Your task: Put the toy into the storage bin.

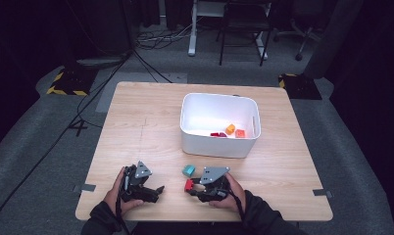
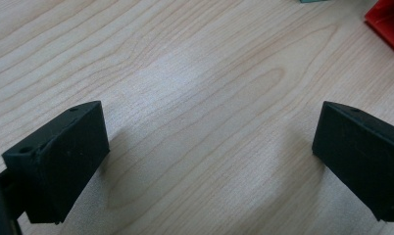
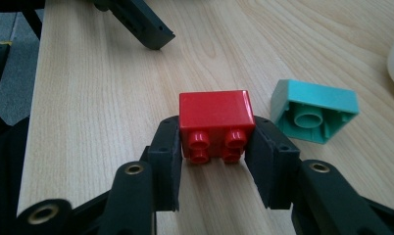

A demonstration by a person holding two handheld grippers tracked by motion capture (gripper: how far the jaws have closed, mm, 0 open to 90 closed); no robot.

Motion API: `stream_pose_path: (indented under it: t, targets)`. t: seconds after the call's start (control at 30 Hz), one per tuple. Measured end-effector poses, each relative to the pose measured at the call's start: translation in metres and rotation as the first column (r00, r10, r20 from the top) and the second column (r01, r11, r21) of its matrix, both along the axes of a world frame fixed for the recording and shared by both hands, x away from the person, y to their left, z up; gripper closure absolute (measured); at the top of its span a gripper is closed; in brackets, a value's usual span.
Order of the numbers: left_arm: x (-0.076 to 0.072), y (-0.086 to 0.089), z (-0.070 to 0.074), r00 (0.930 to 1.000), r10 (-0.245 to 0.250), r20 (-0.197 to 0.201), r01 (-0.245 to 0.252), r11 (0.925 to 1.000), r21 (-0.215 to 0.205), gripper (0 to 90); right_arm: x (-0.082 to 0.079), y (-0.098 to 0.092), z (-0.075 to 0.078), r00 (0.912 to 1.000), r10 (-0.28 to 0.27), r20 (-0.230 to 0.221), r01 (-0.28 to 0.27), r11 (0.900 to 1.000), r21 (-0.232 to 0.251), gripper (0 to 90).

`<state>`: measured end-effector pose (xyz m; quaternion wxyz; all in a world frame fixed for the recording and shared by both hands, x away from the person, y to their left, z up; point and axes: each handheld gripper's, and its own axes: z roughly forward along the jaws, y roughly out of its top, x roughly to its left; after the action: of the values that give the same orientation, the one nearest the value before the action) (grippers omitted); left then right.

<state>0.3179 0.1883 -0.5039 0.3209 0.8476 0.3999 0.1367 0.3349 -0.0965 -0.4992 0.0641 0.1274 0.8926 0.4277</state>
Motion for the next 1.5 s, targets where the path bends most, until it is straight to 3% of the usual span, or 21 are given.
stream_pose_path:
  t: [0.33, 0.6, 0.9, 1.2, 1.5]
  targets:
    - [0.000, 0.000, 0.000, 1.0000, 0.000, -0.001, 0.000, 1.0000, 0.000, 0.6, -0.004, -0.025, 0.016, 0.9992, -0.022, 0.033, 0.021, 0.999, 0.024, 59.1]
    - [0.000, 0.000, 0.000, 1.0000, 0.000, 0.000, 0.000, 1.0000, 0.000, 0.6, -0.001, -0.053, 0.028, 0.9969, -0.071, 0.032, 0.069, 0.995, 0.065, 59.1]
    - [0.000, 0.000, 0.000, 1.0000, 0.000, 0.000, 0.000, 1.0000, 0.000, 0.6, 0.000, -0.077, 0.037, 0.9933, -0.107, 0.045, 0.103, 0.992, 0.076, 59.1]
    - [0.000, 0.000, 0.000, 1.0000, 0.000, 0.000, 0.000, 1.0000, 0.001, 0.6, 0.001, -0.101, 0.048, 0.9832, -0.167, 0.074, 0.160, 0.983, 0.090, 59.1]
    - [0.000, 0.000, 0.000, 1.0000, 0.000, 0.000, 0.000, 1.0000, 0.000, 0.6, 0.007, -0.122, 0.062, 0.9680, -0.241, 0.071, 0.232, 0.966, 0.116, 59.1]
